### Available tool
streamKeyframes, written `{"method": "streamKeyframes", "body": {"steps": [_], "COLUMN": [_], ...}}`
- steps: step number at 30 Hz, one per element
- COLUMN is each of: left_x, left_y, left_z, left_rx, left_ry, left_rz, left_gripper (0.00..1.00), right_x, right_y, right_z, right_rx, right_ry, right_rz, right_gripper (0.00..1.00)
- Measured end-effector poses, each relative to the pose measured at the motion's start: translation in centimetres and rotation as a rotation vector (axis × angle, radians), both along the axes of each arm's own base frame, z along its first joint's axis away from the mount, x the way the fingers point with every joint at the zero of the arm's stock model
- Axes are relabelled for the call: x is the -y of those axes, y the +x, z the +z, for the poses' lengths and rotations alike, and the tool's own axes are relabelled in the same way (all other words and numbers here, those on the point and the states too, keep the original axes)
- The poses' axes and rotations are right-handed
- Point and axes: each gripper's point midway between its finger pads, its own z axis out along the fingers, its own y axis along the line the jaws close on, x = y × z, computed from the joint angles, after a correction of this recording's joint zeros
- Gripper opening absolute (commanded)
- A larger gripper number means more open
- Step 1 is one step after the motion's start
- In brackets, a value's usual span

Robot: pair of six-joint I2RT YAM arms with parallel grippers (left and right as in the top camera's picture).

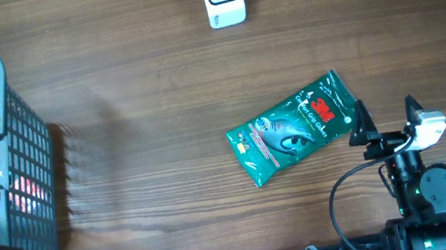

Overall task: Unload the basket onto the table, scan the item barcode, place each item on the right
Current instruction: 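Reach the left gripper into the basket and grasp the green-lidded jar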

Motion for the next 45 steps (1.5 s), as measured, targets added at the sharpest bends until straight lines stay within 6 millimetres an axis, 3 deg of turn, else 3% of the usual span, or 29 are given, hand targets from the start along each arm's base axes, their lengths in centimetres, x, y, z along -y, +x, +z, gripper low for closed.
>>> {"method": "streamKeyframes", "body": {"steps": [7, 19, 21, 23, 25, 29, 34, 36, 38, 42, 43, 45], "left_x": [-0.8, -2.0, -1.8, -1.4, -1.0, -0.7, 1.0, 1.3, 1.2, 0.9, 1.3, 2.8], "left_y": [-0.1, 0.6, 0.5, 0.5, 0.4, 0.4, -0.5, -0.2, 1.2, 4.0, 4.6, 5.0], "left_z": [-5.0, -9.2, -10.1, -11.2, -12.2, -12.3, -11.9, -11.3, -8.3, 1.9, 5.3, 9.9], "left_rx": [-0.034, 0.006, 0.007, 0.007, -0.009, -0.01, -0.046, -0.031, 0.049, 0.283, 0.362, 0.481], "left_ry": [0.005, 0.073, 0.068, 0.043, 0.012, -0.001, -0.079, -0.097, -0.092, 0.057, 0.109, 0.17], "left_rz": [0.011, 0.017, 0.016, 0.014, 0.006, 0.002, -0.017, -0.035, -0.067, -0.14, -0.17, -0.218], "left_gripper": [1.0, 0.99, 0.85, 0.59, 0.55, 0.45, 0.45, 0.45, 0.45, 0.48, 0.48, 0.48], "right_x": [0.0, 0.0, 0.0, 0.0, 0.0, 0.0, 0.0, 0.0, 0.0, 0.0, 0.0, 0.0], "right_y": [0.0, 0.0, 0.0, 0.0, 0.0, 0.0, 0.0, 0.0, 0.0, 0.0, 0.0, 0.0], "right_z": [0.0, 0.0, 0.0, 0.0, 0.0, 0.0, 0.0, 0.0, 0.0, 0.0, 0.0, 0.0], "right_rx": [0.0, 0.0, 0.0, 0.0, 0.0, 0.0, 0.0, 0.0, 0.0, 0.0, 0.0, 0.0], "right_ry": [0.0, 0.0, 0.0, 0.0, 0.0, 0.0, 0.0, 0.0, 0.0, 0.0, 0.0, 0.0], "right_rz": [0.0, 0.0, 0.0, 0.0, 0.0, 0.0, 0.0, 0.0, 0.0, 0.0, 0.0, 0.0], "right_gripper": [1.0, 1.0, 1.0, 1.0, 0.99, 1.0, 1.0, 1.0, 1.0, 1.0, 1.0, 1.0]}}
